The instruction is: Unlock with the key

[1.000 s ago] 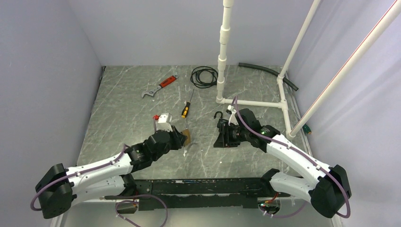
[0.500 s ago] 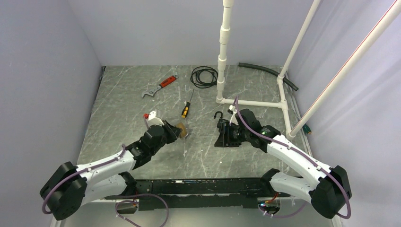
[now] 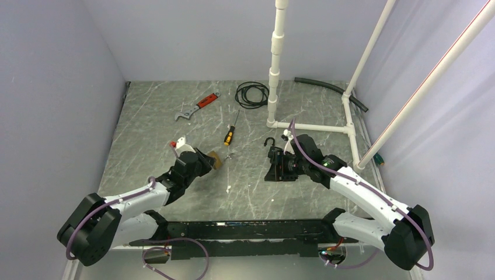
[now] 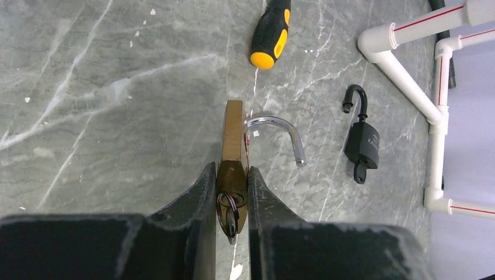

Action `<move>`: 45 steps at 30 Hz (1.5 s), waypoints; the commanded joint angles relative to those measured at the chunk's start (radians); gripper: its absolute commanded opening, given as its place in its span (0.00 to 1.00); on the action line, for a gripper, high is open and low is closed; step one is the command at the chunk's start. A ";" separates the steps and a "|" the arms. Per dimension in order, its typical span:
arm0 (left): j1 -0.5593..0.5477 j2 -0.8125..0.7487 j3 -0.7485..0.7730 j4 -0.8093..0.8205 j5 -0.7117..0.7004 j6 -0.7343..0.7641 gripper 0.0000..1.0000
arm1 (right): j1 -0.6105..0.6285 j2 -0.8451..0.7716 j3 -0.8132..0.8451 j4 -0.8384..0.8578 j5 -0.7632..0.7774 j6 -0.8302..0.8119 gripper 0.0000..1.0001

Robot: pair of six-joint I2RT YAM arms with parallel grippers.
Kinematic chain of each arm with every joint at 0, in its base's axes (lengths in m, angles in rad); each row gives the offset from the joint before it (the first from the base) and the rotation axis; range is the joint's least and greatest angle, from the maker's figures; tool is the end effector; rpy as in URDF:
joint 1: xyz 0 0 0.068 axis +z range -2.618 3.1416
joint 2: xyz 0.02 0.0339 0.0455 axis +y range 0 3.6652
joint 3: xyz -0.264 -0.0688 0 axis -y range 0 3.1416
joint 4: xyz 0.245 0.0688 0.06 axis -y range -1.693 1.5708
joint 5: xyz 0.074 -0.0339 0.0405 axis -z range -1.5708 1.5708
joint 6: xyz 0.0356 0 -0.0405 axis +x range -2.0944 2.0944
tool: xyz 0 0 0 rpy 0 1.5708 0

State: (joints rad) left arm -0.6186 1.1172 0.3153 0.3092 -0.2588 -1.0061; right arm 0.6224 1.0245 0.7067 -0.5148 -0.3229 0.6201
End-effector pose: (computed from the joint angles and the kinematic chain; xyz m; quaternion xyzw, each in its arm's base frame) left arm 0.1791 -0.1163 0.1652 -0.2289 0.8223 -0.2933 0.4305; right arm 0.1615 0.1298 0.2398 -0.0591 0.9205 0.3292 0.2023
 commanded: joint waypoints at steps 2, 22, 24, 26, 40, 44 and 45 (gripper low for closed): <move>0.017 0.000 -0.011 0.023 0.004 0.057 0.26 | -0.001 -0.023 0.020 0.024 -0.002 0.009 0.46; 0.017 -0.438 0.257 -0.730 -0.036 0.099 0.99 | 0.000 -0.153 0.008 0.051 0.021 -0.016 1.00; 0.017 -0.451 0.353 -0.844 -0.033 0.115 0.99 | 0.000 -0.221 0.010 0.066 0.031 -0.019 1.00; 0.017 -0.485 0.434 -0.907 -0.015 0.143 1.00 | 0.000 -0.293 0.013 0.082 0.051 -0.026 1.00; 0.019 -0.693 0.545 -1.074 -0.257 0.508 1.00 | 0.000 -0.611 -0.110 0.188 0.273 -0.036 1.00; 0.020 -0.748 0.528 -0.993 -0.204 0.560 0.99 | 0.000 -0.619 -0.098 0.166 0.302 -0.054 1.00; 0.021 -0.747 0.522 -1.000 -0.223 0.567 0.99 | 0.000 -0.622 -0.100 0.171 0.300 -0.055 1.00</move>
State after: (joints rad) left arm -0.6025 0.4046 0.8539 -0.7647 -0.4507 -0.5259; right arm 0.6224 0.4198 0.5980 -0.3820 -0.0673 0.5968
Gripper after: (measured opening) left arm 0.993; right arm 0.994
